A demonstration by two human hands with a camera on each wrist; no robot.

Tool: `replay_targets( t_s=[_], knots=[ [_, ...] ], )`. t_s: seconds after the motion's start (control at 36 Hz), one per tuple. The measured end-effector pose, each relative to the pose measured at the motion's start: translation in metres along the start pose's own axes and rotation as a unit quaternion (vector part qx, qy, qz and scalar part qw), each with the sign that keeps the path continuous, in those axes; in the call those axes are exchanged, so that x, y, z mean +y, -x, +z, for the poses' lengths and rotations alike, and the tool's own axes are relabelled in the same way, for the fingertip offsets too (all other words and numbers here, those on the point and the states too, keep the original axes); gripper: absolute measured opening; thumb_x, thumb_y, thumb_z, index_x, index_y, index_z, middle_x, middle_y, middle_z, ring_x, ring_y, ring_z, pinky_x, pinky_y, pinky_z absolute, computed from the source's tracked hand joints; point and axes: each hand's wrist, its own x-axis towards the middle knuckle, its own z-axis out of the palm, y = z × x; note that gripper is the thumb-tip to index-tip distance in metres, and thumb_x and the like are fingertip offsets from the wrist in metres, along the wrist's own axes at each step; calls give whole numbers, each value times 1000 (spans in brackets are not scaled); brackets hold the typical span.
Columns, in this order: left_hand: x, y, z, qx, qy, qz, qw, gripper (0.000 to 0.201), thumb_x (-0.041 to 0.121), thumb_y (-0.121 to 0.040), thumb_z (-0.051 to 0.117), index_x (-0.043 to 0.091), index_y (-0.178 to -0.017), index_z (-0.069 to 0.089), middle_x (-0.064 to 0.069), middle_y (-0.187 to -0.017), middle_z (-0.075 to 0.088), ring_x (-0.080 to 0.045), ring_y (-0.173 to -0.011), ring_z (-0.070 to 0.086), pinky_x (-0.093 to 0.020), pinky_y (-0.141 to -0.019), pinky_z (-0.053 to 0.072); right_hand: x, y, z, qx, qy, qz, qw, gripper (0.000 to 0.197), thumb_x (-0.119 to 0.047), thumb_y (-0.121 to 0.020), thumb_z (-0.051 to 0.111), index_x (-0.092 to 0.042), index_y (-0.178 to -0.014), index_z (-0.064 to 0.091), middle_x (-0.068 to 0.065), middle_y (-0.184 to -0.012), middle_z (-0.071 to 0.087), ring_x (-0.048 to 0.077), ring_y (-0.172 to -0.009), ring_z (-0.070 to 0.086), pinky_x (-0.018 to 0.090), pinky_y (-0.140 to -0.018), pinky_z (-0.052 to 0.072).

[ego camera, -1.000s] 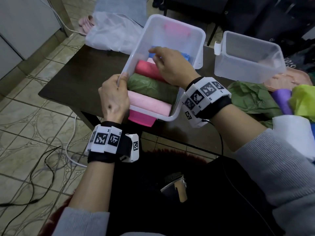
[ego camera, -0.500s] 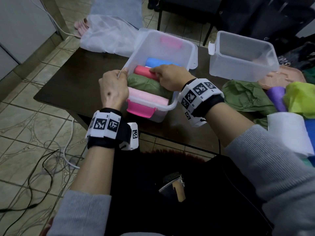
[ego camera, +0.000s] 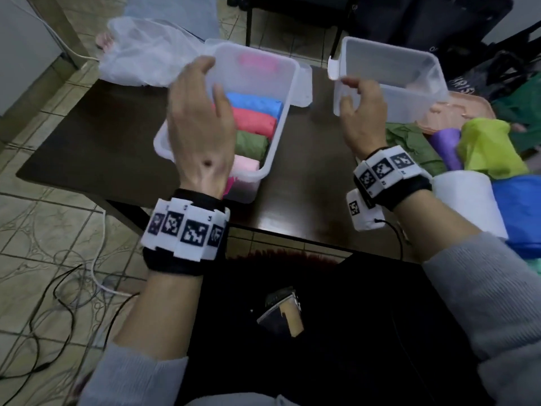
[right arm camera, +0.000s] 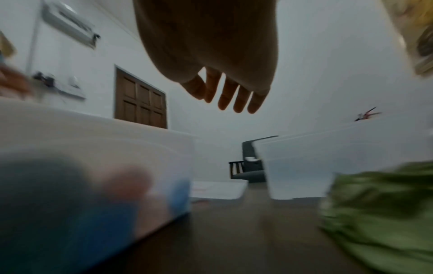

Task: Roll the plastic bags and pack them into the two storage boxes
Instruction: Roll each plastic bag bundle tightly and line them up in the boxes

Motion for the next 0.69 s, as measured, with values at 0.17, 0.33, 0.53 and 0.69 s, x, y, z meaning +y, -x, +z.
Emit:
replay_targets(
  t_s=[0.17, 0.33, 0.53, 0.69],
  knots=[
    [50, 79, 64, -241, 130, 127, 953, 32, 9, -90, 48, 4, -119, 61, -12, -126, 60, -24, -122, 53, -30, -106, 36, 70, -6, -50, -22, 211, 180, 960, 45, -11, -86, 45, -11, -130, 48, 18, -137, 40, 33, -130, 34, 37, -105, 26],
    [27, 125, 114, -449, -84, 71, 887, 50, 31, -100, 37, 15, -147, 28, -8, -158, 14, -22, -146, 8, -38, -117, 6, 108, -6, -76, -33, 254, 339, 905, 50, -28, -93, 50, -3, -134, 37, 21, -145, 30, 36, -133, 31, 42, -105, 29],
    [-5, 137, 120, -426, -109, 74, 895, 47, 33, -100, 34, 18, -144, 36, -3, -156, 23, -19, -146, 11, -38, -117, 2, 121, -5, -90, -203, 265, 327, 884, 29, -15, -95, 51, 5, -116, 55, 24, -133, 50, 35, -117, 50, 39, -92, 40],
    [-5, 139, 122, -414, -110, 77, 900, 47, 32, -99, 36, 19, -143, 38, -1, -155, 26, -19, -146, 13, -38, -117, 3, 108, -5, -72, -182, 212, 293, 914, 28, -28, -84, 67, -2, -91, 60, 17, -99, 68, 25, -88, 64, 28, -68, 39]
  ],
)
